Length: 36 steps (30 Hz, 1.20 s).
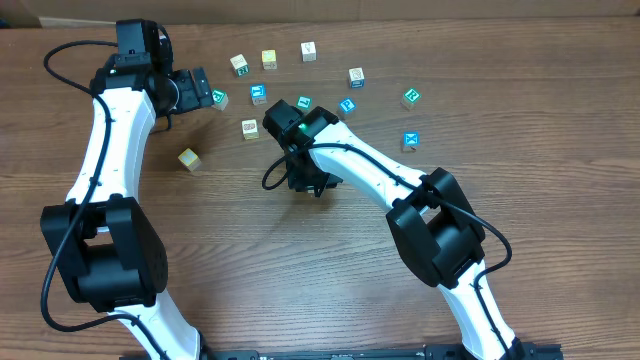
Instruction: Form a tower
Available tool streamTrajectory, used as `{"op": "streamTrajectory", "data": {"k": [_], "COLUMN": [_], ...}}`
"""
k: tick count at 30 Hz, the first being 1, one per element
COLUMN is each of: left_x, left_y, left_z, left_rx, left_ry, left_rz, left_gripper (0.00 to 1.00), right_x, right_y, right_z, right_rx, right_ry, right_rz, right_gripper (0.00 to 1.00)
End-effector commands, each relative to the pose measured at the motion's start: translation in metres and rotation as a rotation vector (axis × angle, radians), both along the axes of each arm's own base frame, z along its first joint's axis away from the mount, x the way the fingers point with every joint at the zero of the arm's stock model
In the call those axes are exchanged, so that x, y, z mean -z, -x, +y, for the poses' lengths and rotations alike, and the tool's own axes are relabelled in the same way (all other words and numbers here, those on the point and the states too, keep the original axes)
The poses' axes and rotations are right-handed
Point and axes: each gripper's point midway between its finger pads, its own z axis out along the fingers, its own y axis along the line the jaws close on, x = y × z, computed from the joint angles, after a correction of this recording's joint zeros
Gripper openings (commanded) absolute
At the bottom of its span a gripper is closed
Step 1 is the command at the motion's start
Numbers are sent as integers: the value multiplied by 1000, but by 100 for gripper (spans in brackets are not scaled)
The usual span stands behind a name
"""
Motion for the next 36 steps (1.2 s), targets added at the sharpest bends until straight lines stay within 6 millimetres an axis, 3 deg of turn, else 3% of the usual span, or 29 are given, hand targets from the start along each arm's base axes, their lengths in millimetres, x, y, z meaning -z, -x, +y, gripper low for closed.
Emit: {"op": "streamTrajectory", "data": {"k": [1, 5, 9, 19, 23, 26, 27, 36], "left_x": [-13, -13, -13, -13, -13, -13, -13, -13], "left_y": [0, 0, 0, 0, 0, 0, 0, 0], "left_z": [-3, -3, -3, -3, -3, -3, -3, -3], "left_rx": [-2, -2, -2, -2, -2, -2, -2, -2], "left_ry": [2, 2, 2, 2, 2, 2, 2, 2], "left_rz": [-31, -31, -31, -31, -31, -31, -31, -31], "left_gripper": [100, 100, 100, 100, 99, 100, 100, 100], "right_x": [4, 4, 4, 4, 4, 4, 4, 4], "right_y": [0, 0, 0, 0, -1, -1, -1, -1], "right_z": [-2, -2, -1, -1, -1, 0, 0, 0], "right_rx": [4, 4, 4, -3, -10, -61, -63, -63], "right_ry": [2, 1, 0, 1, -1, 2, 2, 2], "right_rz": [9, 9, 7, 7, 4, 3, 3, 2], "right_gripper": [29, 28, 43, 45, 55, 93, 100, 100]}}
